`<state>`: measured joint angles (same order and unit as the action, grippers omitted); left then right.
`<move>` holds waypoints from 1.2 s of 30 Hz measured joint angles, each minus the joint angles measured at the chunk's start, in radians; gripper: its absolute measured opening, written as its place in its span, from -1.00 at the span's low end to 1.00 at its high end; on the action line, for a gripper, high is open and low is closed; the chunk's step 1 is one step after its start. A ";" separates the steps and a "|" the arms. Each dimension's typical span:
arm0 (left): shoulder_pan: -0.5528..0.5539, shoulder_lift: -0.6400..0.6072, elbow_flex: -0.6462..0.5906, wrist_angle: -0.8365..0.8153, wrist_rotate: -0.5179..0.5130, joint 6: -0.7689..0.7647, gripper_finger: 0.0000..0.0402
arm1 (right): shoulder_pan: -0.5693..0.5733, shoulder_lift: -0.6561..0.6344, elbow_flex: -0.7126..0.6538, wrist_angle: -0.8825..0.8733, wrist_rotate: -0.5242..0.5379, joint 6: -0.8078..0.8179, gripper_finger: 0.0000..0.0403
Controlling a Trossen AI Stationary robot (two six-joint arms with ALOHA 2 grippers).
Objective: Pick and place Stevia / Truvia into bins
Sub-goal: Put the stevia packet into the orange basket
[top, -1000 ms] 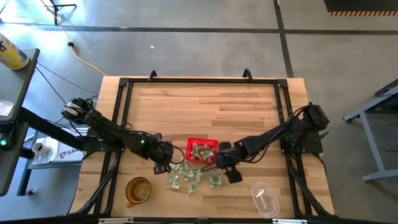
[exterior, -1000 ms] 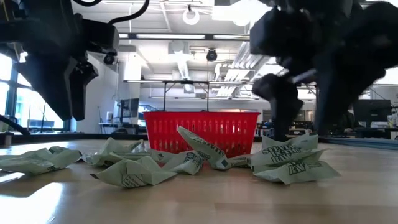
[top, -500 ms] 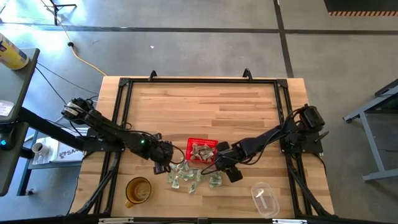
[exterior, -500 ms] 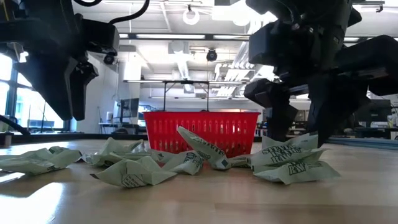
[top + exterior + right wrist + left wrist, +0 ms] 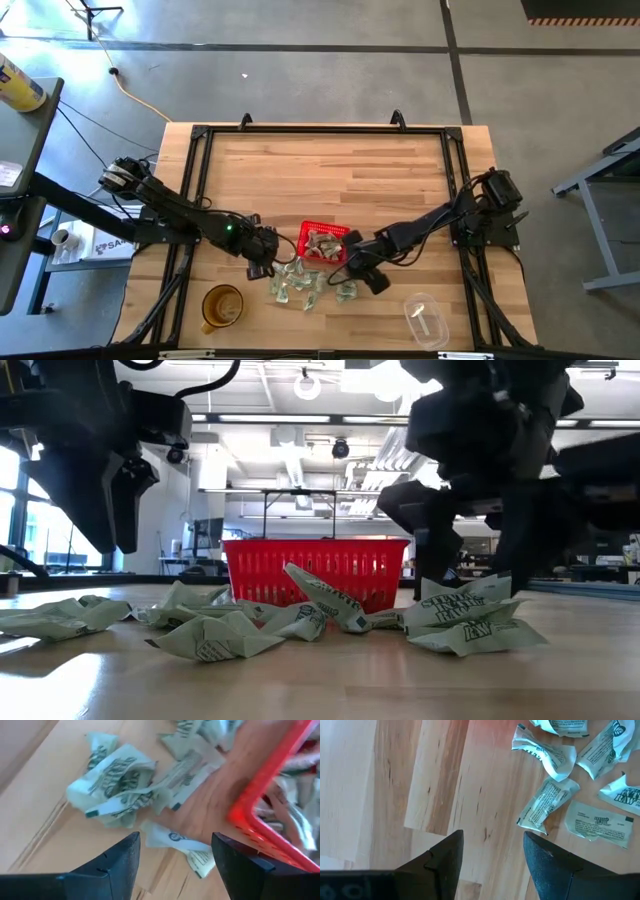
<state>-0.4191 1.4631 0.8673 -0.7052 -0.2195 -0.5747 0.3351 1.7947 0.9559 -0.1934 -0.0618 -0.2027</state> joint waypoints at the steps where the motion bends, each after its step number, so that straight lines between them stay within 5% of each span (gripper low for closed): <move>1: 0.000 0.000 0.000 0.000 0.000 0.002 0.19 | 0.000 0.000 -0.008 0.014 0.000 -0.022 0.17; 11: 0.000 0.000 0.000 0.000 0.000 0.002 0.19 | -0.041 0.000 -0.055 0.066 -0.006 -0.076 0.12; 23: 0.000 0.000 0.000 0.000 0.000 0.002 0.19 | -0.141 -0.001 -0.052 -0.042 -0.090 0.189 -0.91; 30: 0.000 0.000 0.000 0.002 -0.018 0.002 0.19 | -0.152 -0.059 -0.056 -0.206 -0.205 0.420 -0.93; 32: 0.000 0.000 0.000 0.001 -0.019 0.002 0.19 | -0.151 -0.118 -0.054 -0.225 -0.175 0.465 -0.97; 36: 0.000 0.000 0.001 0.000 -0.019 0.002 0.19 | -0.159 -0.235 0.015 -0.183 0.081 0.493 -0.93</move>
<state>-0.4191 1.4628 0.8680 -0.7052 -0.2390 -0.5728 0.1766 1.5592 0.9707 -0.3762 0.0189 0.2907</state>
